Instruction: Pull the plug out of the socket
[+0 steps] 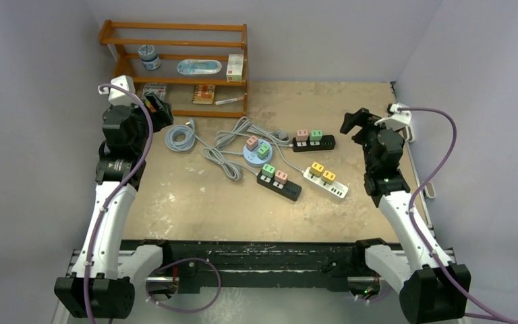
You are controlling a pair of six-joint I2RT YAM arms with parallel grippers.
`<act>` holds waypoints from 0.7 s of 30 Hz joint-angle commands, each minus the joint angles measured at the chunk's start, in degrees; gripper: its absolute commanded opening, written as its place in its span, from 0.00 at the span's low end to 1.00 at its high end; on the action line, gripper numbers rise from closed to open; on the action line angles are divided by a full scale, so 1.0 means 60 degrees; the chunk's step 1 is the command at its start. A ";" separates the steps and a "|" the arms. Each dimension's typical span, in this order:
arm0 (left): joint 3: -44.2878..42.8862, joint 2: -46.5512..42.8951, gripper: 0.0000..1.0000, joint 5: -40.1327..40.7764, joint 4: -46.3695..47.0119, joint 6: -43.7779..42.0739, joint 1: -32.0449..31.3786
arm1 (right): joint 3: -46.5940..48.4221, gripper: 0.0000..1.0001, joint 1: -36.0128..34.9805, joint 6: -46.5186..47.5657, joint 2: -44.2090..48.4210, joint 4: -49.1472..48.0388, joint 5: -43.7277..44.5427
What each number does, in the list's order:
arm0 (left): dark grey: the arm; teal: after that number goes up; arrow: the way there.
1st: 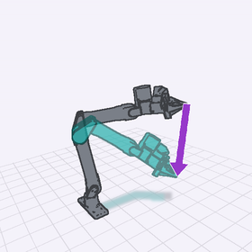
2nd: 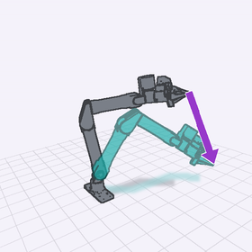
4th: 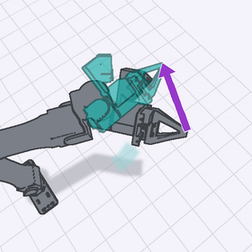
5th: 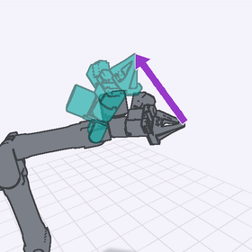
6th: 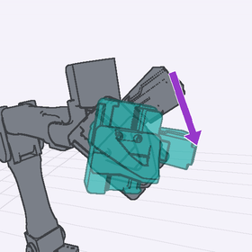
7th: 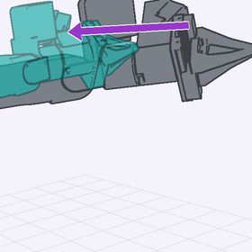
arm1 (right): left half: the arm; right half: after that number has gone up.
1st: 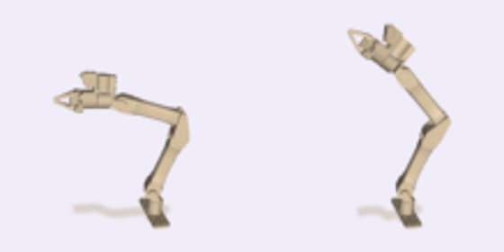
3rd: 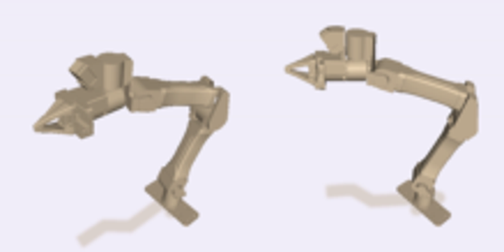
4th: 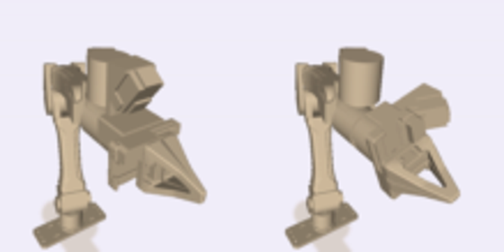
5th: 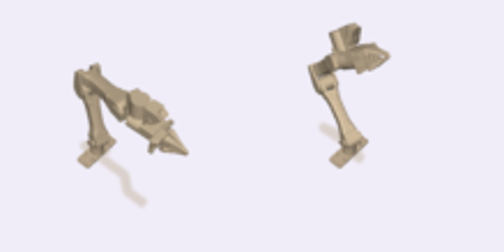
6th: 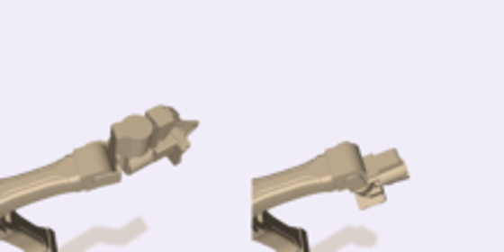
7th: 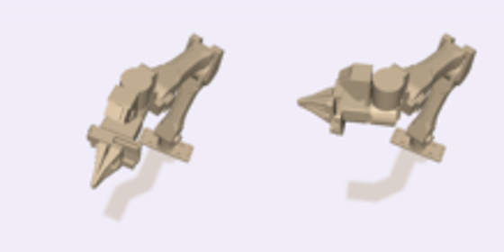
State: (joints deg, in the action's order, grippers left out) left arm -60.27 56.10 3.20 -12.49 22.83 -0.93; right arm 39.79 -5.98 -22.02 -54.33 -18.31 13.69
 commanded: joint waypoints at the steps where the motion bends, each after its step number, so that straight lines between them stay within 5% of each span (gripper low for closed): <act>1: -0.0104 0.0127 0.69 -0.0036 0.0533 -0.0289 0.0096 | 0.0552 0.95 -0.0034 0.0177 -0.0154 -0.0389 -0.0231; 2: -0.0155 0.0192 0.70 -0.0254 0.0473 -0.0352 0.0089 | 0.0593 0.96 -0.0081 0.0207 -0.0241 -0.0388 -0.0299; 5: -0.0709 0.0598 0.99 -0.1066 -0.0359 -0.0254 0.0096 | 0.0762 0.99 -0.0234 0.0195 -0.0627 -0.0392 -0.0546; 15: -0.0432 0.0523 1.00 -0.6523 -0.0301 -0.0784 -0.0117 | 0.2494 0.99 -0.2076 0.1625 -0.2781 0.0680 -0.0931; 21: -0.0575 0.0834 1.00 -0.6750 -0.1036 -0.1763 -0.0522 | 0.4492 0.97 -0.3175 0.2469 -0.5208 0.2226 -0.2058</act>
State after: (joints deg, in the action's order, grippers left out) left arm -62.72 60.05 -32.45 -17.04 16.80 -3.51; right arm 57.87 -22.50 -12.49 -78.22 -12.34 6.85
